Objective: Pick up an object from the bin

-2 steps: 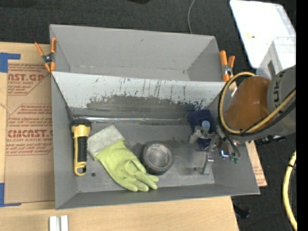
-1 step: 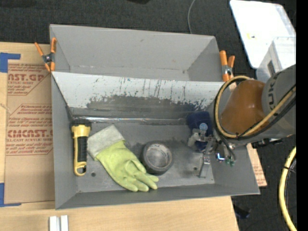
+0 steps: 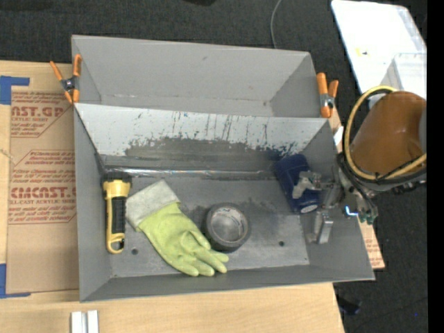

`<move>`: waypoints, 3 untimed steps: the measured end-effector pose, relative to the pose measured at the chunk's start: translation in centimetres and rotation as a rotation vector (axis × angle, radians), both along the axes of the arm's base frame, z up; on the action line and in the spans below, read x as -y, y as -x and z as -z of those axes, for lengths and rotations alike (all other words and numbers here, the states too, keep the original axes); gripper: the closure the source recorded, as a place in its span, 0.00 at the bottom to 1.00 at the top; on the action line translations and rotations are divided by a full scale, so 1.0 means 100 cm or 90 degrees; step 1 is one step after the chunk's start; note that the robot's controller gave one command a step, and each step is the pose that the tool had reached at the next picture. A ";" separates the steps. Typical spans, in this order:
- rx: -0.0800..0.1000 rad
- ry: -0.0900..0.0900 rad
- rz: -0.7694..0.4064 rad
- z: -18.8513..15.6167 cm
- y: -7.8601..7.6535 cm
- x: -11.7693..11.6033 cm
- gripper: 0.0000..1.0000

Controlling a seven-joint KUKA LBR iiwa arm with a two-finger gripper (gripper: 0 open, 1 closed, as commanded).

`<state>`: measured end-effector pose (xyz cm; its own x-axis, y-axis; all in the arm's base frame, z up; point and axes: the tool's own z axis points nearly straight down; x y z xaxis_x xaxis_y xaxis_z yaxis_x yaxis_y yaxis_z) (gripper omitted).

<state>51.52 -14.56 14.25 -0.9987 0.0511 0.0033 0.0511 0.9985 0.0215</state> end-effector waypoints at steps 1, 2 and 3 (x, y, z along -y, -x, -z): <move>0.004 0.003 0.016 -0.039 -0.006 0.009 0.00; 0.008 0.004 0.072 0.034 -0.019 0.006 0.00; 0.007 0.004 0.159 0.073 -0.030 0.001 0.00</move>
Offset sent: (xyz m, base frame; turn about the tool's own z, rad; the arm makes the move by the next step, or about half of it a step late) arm 0.0225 -0.0052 -0.0684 0.1458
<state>54.52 -14.70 6.91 -0.9552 0.2957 -0.0082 0.2955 0.9552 0.0178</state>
